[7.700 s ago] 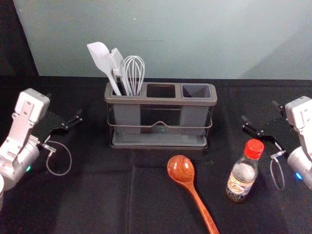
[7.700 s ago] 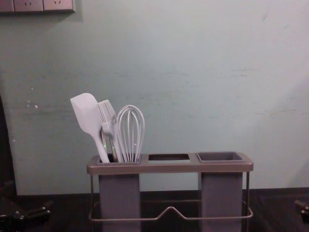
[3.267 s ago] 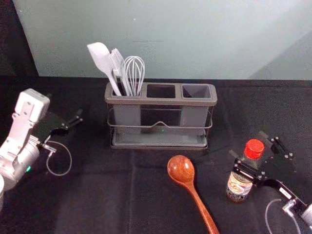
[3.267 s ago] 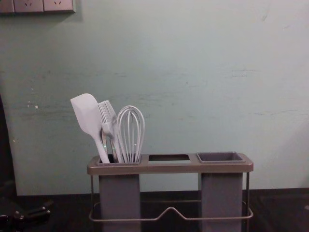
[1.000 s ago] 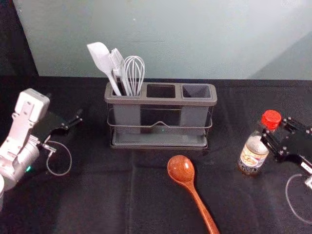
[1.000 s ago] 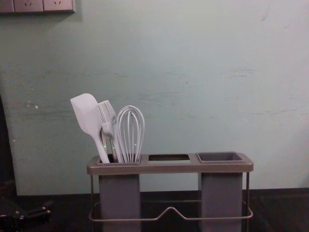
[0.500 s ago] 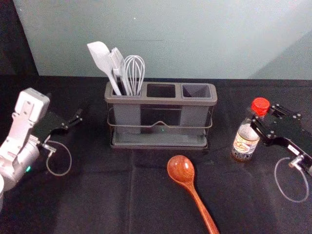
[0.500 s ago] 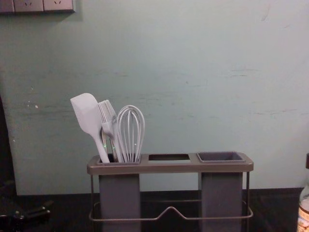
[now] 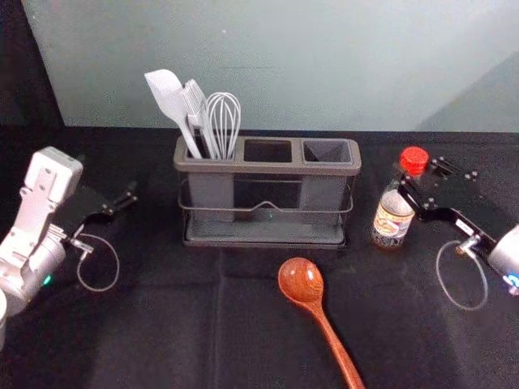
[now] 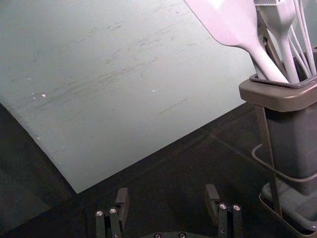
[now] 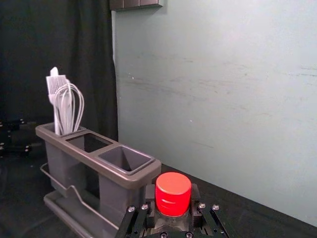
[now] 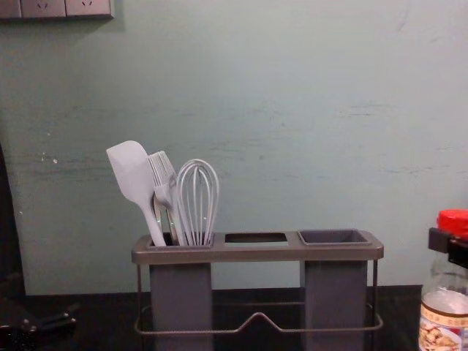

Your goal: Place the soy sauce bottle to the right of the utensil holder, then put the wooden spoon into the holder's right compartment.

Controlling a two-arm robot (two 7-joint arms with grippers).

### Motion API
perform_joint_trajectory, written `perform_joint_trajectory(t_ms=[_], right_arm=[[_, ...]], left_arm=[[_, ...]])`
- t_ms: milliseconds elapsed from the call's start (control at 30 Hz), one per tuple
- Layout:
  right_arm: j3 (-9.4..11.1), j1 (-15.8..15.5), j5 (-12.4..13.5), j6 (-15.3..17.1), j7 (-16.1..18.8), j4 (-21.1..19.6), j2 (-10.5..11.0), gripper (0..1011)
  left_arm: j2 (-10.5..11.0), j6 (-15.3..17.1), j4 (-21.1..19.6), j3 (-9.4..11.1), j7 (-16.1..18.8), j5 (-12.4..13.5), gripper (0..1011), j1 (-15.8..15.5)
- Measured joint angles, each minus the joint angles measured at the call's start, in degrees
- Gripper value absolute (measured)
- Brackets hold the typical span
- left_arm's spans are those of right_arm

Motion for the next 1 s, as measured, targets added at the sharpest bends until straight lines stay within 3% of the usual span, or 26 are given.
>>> perform_joint_trajectory(t_ms=[333, 1000], right_arm=[[-1.9, 4.5, -0.9, -1.0, 0.0, 5.1, -2.2, 390], [-3.6, 7.7, -2.2, -2.6, 0.0, 9.5, -4.4, 390]], left_arm=[[0.0, 0.0, 0.0, 0.0, 0.0, 0.0, 1005, 0.0], [0.0, 0.0, 0.0, 0.0, 0.0, 0.0, 1005, 0.0]])
